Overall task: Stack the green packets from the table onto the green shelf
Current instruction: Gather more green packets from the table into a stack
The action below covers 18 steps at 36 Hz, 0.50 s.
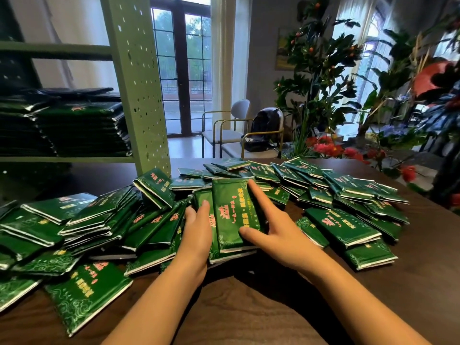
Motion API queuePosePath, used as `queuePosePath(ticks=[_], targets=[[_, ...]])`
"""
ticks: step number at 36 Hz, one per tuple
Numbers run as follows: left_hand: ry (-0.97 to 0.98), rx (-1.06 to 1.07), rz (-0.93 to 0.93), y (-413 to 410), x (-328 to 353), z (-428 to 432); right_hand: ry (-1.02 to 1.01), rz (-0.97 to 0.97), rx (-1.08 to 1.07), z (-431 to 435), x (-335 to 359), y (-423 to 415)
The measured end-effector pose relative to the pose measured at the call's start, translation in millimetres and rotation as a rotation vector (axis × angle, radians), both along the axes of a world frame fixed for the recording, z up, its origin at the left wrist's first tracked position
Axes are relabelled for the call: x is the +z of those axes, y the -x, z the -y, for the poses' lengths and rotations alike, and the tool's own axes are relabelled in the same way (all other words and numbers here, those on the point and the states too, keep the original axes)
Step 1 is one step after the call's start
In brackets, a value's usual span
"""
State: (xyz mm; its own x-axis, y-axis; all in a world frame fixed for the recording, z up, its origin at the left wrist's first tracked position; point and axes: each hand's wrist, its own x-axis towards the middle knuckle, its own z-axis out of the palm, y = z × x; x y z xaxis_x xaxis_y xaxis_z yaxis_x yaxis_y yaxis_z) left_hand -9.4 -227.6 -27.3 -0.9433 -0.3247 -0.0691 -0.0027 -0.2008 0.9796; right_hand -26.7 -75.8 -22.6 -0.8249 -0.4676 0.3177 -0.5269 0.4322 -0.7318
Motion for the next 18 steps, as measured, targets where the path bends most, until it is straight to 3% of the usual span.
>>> queuePosePath(ticks=[4, 12, 15, 18], targets=[[-0.006, -0.053, 0.013, -0.7, 0.7, 2.3, -0.101, -0.035, 0.029, 0.3, 2.6, -4.0], [0.024, -0.171, -0.028, -4.9, 4.4, 2.4, -0.489, -0.326, -0.011, -0.1, 3.8, -6.2], [0.078, -0.163, -0.041, -4.9, 0.7, 0.8, -0.482, -0.345, -0.010, -2.9, -0.3, -1.4], [0.066, -0.150, -0.056, -3.3, -4.1, 0.9, -0.330, -0.337, -0.025, -5.6, 0.2, 2.0]])
